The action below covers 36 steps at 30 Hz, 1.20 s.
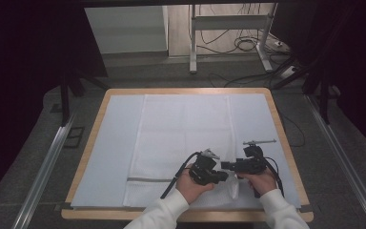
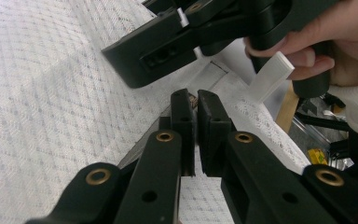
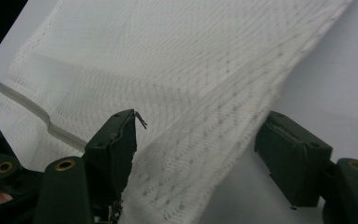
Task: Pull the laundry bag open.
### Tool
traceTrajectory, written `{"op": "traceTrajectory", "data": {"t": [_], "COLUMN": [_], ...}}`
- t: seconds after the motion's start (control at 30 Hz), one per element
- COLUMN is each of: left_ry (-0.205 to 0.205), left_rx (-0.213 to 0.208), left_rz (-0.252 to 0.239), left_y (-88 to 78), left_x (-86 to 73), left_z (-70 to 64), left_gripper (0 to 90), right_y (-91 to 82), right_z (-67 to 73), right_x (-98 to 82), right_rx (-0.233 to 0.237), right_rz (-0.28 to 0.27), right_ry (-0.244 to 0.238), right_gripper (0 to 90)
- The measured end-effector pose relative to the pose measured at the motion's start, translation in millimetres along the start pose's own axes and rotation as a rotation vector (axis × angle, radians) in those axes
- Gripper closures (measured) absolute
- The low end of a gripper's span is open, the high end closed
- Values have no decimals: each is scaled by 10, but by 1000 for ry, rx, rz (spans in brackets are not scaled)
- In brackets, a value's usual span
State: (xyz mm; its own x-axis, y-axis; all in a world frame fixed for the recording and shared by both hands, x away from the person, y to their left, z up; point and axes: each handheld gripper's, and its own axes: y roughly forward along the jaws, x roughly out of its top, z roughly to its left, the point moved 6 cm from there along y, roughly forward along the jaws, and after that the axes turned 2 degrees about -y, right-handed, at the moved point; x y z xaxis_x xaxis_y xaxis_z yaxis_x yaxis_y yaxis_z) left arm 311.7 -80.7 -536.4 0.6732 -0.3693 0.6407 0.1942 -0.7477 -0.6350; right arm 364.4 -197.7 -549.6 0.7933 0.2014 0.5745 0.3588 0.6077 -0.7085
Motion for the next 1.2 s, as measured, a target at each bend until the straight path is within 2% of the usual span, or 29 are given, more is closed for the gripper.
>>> {"op": "traceTrajectory", "data": {"t": [0.17,0.47,0.57,0.7,0.77,0.97,1.2], "left_ry": [1,-2,-2,-6,-7,-12,-40], "left_rx": [1,3,6,8,10,11,-3], "left_rz": [2,6,9,5,6,17,25], "left_y": [3,20,28,45,56,92,115], "left_x": [-2,-5,-8,-8,-11,-30,-66], "left_z": [2,17,16,21,26,43,106], "left_gripper": [866,866,866,866,866,866,867], "right_y": [61,121,115,108,98,87,69], "right_z": [22,63,49,42,43,21,10], "right_x": [-5,-25,-26,-23,-14,-23,-22], "right_rx": [19,101,98,98,102,101,100], "right_rz": [8,48,53,46,33,40,32], "right_ry": [15,14,5,-8,-14,-34,-51], "right_gripper": [372,664,769,868,881,884,885]}}
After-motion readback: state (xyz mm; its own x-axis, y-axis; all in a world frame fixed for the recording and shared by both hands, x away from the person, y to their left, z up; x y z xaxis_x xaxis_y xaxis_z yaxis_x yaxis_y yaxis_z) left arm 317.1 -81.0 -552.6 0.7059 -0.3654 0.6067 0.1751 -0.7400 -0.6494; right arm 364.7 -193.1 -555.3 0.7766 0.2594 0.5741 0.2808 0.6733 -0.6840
